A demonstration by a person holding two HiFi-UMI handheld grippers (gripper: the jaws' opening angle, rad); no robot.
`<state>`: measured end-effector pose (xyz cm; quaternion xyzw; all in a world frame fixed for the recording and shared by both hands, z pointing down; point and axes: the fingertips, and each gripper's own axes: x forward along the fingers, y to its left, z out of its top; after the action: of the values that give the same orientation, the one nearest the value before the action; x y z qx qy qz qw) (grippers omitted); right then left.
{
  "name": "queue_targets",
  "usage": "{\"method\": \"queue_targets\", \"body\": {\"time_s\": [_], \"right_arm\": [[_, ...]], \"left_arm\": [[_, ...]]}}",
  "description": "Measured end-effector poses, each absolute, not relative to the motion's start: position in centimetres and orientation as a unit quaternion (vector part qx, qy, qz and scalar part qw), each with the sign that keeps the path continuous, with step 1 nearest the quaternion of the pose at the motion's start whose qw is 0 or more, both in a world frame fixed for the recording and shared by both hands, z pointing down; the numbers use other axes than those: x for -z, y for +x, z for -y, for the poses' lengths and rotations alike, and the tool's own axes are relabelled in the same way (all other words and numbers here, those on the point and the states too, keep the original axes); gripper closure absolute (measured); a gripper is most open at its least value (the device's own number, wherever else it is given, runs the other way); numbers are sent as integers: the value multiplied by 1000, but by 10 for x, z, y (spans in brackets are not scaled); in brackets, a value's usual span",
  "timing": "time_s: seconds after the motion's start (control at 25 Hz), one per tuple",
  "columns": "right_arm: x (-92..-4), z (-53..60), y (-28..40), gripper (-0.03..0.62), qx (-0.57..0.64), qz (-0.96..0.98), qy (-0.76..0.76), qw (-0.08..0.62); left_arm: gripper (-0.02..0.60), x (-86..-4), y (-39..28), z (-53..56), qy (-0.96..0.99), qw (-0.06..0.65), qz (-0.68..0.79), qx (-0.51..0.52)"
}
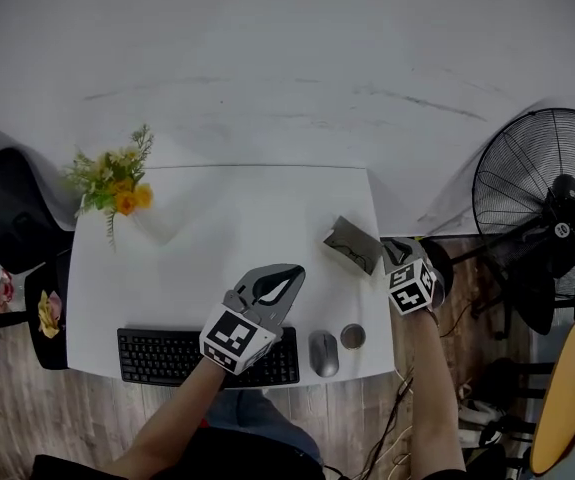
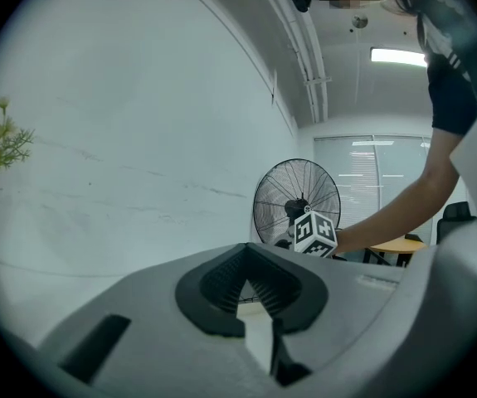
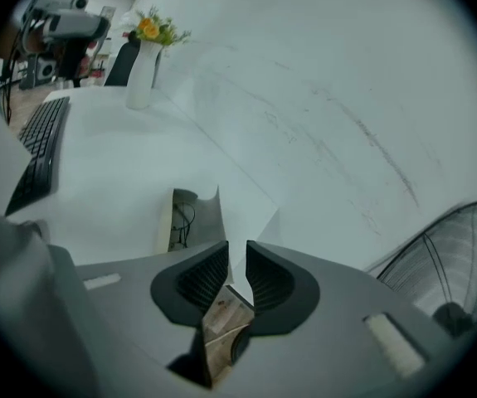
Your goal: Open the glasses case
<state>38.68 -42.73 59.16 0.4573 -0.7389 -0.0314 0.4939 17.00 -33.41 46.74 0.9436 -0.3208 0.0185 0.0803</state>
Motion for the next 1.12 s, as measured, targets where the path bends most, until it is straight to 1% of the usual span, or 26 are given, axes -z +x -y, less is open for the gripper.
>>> {"method": "queue_targets", "body": {"time_s": [0.44,0.64,0.76,0.88,0.96,1.12], "right_arm": [[-476,353,341,548,-18,774,615,152],[-449,309,334,583,-36,752,657,46],[-440,285,336,586,-45,734,678,0],[-437,263,338,586,-50,716,696,-27],[-440,251,342,586,-50,706,706,-33],[-445,240,348,586,-48,696,716,-23]], "left_arm": [[574,-446,177,331,947,59,315,-8],[574,-434,181,328,948,49,313,-1],[574,-430,185,328,949,44,311,1],[574,-430,187,326,951,39,307,-1],[574,-431,190,324,952,38,304,-1],[574,-431,191,322,953,38,301,0]]}}
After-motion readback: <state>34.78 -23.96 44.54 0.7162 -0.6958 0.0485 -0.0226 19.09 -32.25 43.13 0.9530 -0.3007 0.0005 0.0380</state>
